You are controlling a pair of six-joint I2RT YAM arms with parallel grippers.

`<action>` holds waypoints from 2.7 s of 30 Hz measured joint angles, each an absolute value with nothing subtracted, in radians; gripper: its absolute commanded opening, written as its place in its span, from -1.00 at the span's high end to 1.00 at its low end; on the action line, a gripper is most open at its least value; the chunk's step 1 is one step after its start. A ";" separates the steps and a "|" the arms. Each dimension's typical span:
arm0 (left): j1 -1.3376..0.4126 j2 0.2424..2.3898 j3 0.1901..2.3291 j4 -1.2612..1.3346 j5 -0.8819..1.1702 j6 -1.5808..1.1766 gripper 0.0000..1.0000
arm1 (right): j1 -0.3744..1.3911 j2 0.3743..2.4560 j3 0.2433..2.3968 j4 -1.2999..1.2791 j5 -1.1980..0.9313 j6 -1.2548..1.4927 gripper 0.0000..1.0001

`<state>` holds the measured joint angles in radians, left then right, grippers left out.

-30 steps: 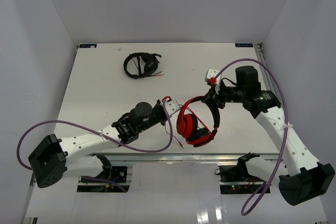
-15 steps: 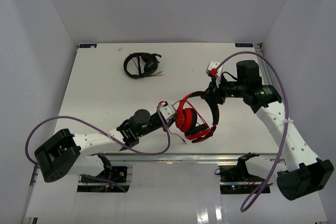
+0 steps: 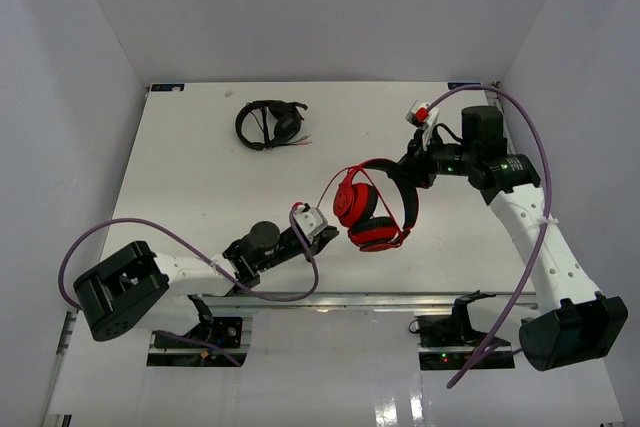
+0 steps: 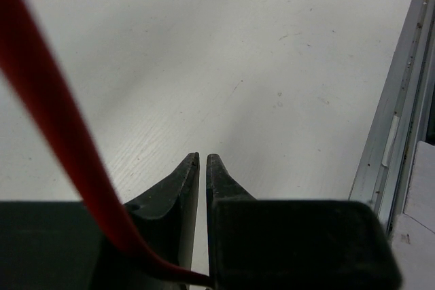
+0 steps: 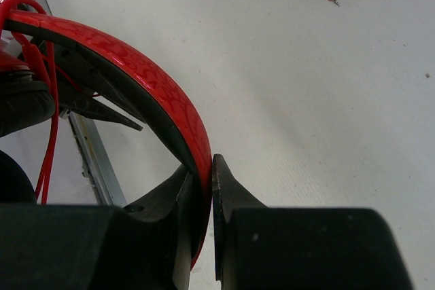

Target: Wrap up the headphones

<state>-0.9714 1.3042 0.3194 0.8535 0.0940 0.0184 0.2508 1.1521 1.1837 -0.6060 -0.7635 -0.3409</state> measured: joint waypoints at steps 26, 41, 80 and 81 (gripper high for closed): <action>-0.973 1.513 0.319 1.014 0.174 -0.082 1.00 | 0.166 1.205 1.197 -0.427 -0.749 0.019 0.85; -1.041 1.691 0.489 0.939 0.173 -0.117 1.00 | 0.257 1.253 1.055 -0.301 -0.141 0.279 0.85; -0.915 1.721 0.691 0.537 0.227 -0.150 -0.35 | 0.282 1.690 0.991 0.019 0.180 0.091 -0.65; -0.915 1.686 0.684 0.514 0.227 -0.148 -0.45 | 0.271 1.679 0.989 0.019 0.162 0.083 -0.70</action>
<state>-0.9154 1.6865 0.6835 0.5142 0.2265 -0.1483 0.2710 1.6791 0.9889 0.0191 0.1620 0.0827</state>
